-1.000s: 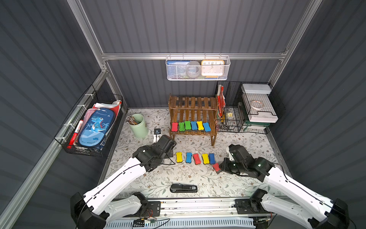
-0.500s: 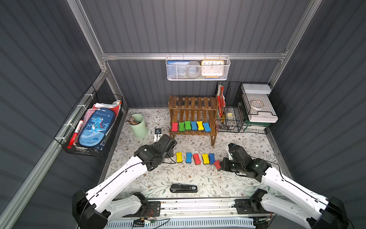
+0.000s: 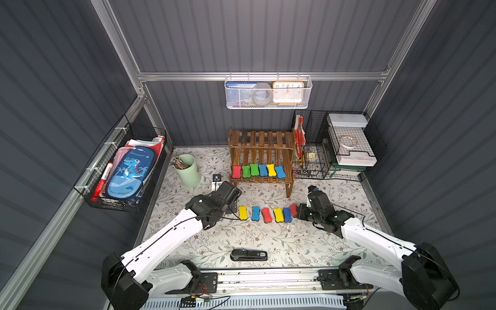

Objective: Remove the whiteboard erasers from the shelf
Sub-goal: Place the whiteboard eraser at the center of the board.

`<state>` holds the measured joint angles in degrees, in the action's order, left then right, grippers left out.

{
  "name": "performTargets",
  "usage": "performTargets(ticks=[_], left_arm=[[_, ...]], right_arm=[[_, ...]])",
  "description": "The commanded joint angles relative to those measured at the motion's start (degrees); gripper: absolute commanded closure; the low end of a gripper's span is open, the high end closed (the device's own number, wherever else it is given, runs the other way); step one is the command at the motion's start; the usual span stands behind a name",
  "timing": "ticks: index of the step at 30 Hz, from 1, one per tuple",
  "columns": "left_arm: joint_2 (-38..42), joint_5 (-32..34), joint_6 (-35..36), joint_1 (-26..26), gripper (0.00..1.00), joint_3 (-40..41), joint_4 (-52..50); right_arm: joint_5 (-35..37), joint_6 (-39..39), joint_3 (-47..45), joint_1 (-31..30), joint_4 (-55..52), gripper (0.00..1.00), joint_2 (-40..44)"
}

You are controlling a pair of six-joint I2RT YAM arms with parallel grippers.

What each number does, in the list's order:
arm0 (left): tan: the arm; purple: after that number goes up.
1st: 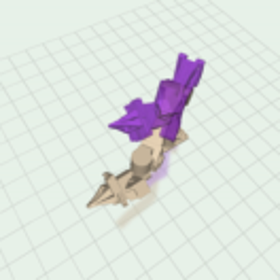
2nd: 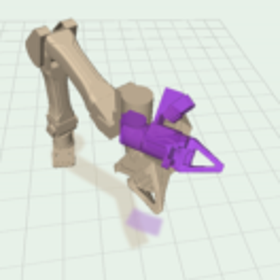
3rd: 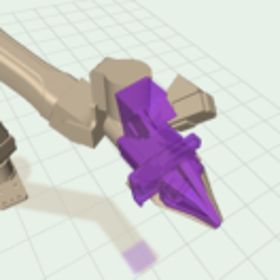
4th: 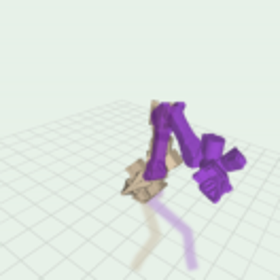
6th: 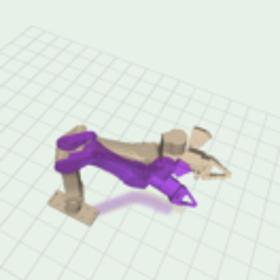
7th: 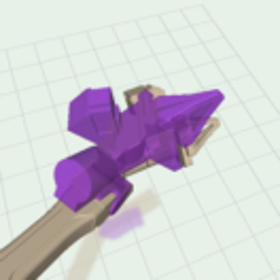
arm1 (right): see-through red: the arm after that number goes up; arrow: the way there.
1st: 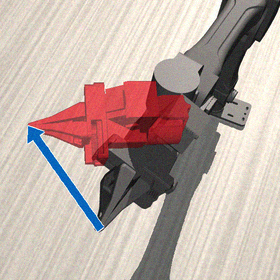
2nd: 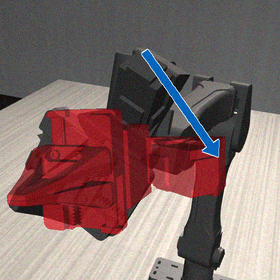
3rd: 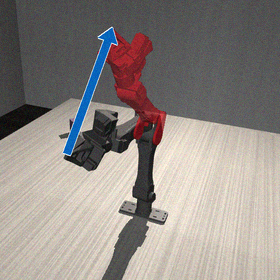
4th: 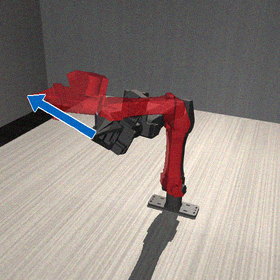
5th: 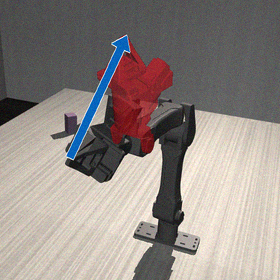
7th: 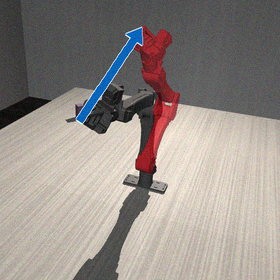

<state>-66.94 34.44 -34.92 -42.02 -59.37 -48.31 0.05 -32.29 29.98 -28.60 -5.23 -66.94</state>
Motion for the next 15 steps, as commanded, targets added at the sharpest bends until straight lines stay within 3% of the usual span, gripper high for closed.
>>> performTargets(ticks=[1,7,15], left_arm=[[-0.54,-0.93,1.03,0.36,0.01,-1.49,0.24],[-0.66,-1.65,0.93,0.36,0.01,-1.12,0.94],[-1.02,-1.83,0.83,0.40,0.01,-1.13,0.77]], right_arm=[[1.77,2.71,-3.85,0.29,7.12,1.00,0.69],[2.45,3.90,-7.97,0.56,10.56,1.00,3.22],[0.00,2.89,-10.14,0.64,15.80,1.00,-1.98]])
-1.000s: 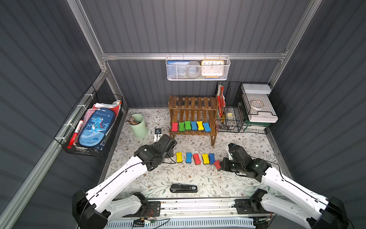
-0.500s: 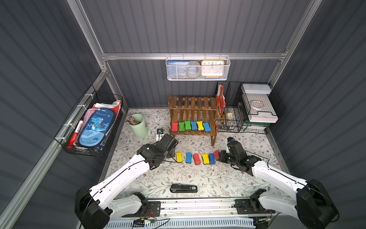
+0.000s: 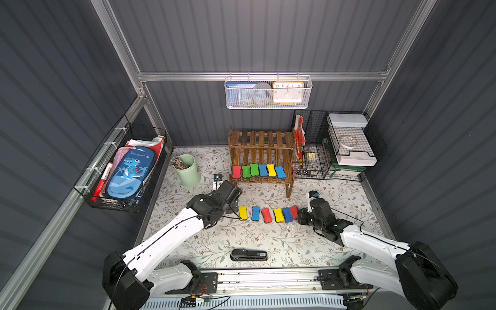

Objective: Remove the whiteboard erasers from the shelf
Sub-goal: Place the whiteboard eraser at the center of the board.

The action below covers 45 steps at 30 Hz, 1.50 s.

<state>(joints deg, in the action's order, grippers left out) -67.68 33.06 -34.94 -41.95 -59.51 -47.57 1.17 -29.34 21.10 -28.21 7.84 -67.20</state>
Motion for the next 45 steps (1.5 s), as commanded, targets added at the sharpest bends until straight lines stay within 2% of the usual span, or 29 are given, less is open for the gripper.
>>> performTargets(ticks=[1,7,21,22,25,26,30,33,36,40,42,45], left_arm=[[-0.26,-0.38,0.84,0.38,0.01,-1.14,-0.14],[-0.23,-0.25,0.59,0.38,0.01,-0.81,-0.25],[-1.49,-0.62,-0.07,0.47,0.01,-1.62,-0.91],[-1.59,-0.63,-0.07,0.48,0.01,-1.81,-1.01],[-1.50,-0.63,-0.12,0.47,0.01,-1.84,-1.12],[-1.55,-0.70,-0.18,0.52,0.01,-1.84,-1.03],[-1.40,-0.97,0.04,0.52,0.01,-1.66,-0.64],[-1.20,-1.14,0.27,0.69,0.01,-1.17,-0.11],[-0.52,-1.27,0.17,0.82,0.01,-0.38,0.78],[0.41,-1.76,0.18,1.33,0.01,0.53,1.95],[0.44,-1.92,0.37,1.59,0.01,0.45,1.89],[0.39,-1.88,0.98,1.78,0.01,-0.08,1.37]], right_arm=[[-1.78,-0.18,-1.79,0.20,3.54,1.00,-1.87],[-3.44,-1.22,-3.00,-0.22,6.00,1.00,-5.35],[-1.43,-4.99,-1.97,-4.20,11.57,1.00,-12.35],[-1.34,-4.95,-1.78,-4.20,10.94,0.96,-11.86],[-0.44,-4.76,-0.37,-4.15,6.42,0.71,-8.40],[-0.48,-4.80,0.17,-4.22,4.49,0.65,-6.62],[0.13,-5.48,2.29,-4.17,-3.44,0.58,1.81],[1.90,-4.55,6.92,-4.15,-13.02,0.57,8.37],[3.09,-2.96,15.75,-4.06,-22.85,0.53,11.29],[2.48,-0.15,29.93,-4.15,-32.93,0.51,6.40],[0.98,0.82,35.23,-4.31,-33.52,0.51,2.39],[2.71,2.83,43.32,-4.29,-36.45,0.50,-5.05]])
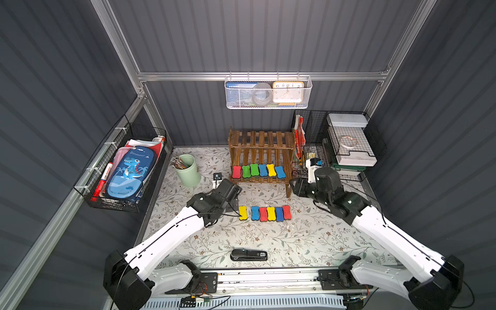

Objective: Remove the whiteboard erasers from the shelf
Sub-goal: Place the whiteboard eraser at the center of the board, then pick up the whiteboard eraser from the shelf.

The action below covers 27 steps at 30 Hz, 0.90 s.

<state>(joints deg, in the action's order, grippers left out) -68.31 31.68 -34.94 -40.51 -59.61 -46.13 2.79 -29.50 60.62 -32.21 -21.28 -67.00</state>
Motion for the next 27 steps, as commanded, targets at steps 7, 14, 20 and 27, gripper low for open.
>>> performTargets(ticks=[7,14,20,27], left_arm=[[2.10,-0.53,1.88,0.93,0.01,-0.03,-0.69],[3.89,-0.21,2.30,1.84,0.01,1.12,-0.94],[4.16,-0.80,2.26,2.19,0.01,1.69,-0.80],[4.56,-0.52,2.50,2.41,0.01,1.67,-1.15]], right_arm=[[6.44,11.12,21.31,-0.09,-14.85,0.45,-22.67],[4.84,14.53,24.80,0.28,-15.44,0.40,-27.32],[3.44,15.25,25.50,0.74,-15.59,0.38,-29.49],[2.49,16.47,26.79,0.88,-15.83,0.40,-30.97]])
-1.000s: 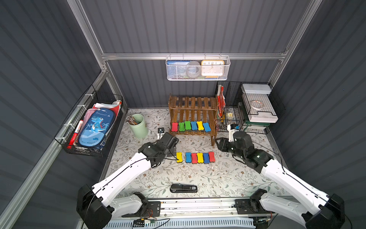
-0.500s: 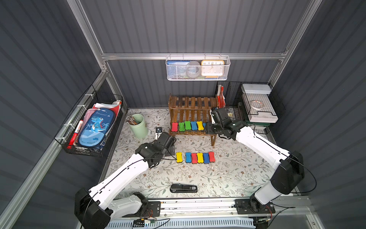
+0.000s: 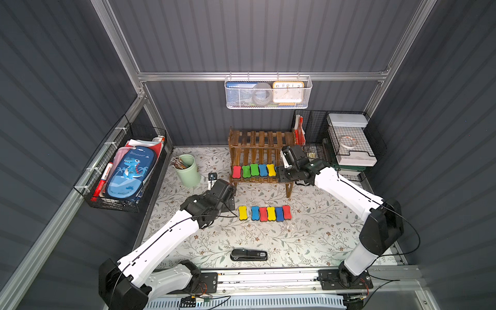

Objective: Remove the whiteboard erasers from the shelf
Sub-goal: Pick up the whiteboard eraser from the shelf.

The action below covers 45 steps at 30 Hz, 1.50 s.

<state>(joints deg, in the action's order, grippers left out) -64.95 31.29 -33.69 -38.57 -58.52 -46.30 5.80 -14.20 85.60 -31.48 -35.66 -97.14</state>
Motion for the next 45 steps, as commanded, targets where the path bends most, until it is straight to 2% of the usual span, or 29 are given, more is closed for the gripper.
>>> performTargets(ticks=[1,14,23,32,39,45], left_arm=[[1.27,-0.17,1.11,0.52,0.01,0.67,-0.94],[1.24,-0.11,0.94,0.70,0.01,0.83,-1.07],[1.14,-0.42,0.56,0.70,0.01,0.93,-1.24],[0.88,-0.69,0.33,0.80,0.01,0.79,-1.43],[1.03,-0.79,0.28,0.79,0.01,1.04,-1.43],[0.98,-0.85,0.16,0.79,0.01,1.52,-0.68]], right_arm=[[-0.40,1.47,2.08,0.15,-1.71,0.40,-1.02],[2.94,2.95,3.18,0.12,-3.10,0.43,-3.04],[1.96,3.76,3.00,0.22,-2.04,0.45,-4.59],[0.97,3.86,2.39,0.21,-1.39,0.64,-3.67],[0.90,0.10,-1.31,0.21,-1.75,0.68,3.52],[-3.01,-7.27,-10.52,0.07,-4.61,0.69,14.53]])
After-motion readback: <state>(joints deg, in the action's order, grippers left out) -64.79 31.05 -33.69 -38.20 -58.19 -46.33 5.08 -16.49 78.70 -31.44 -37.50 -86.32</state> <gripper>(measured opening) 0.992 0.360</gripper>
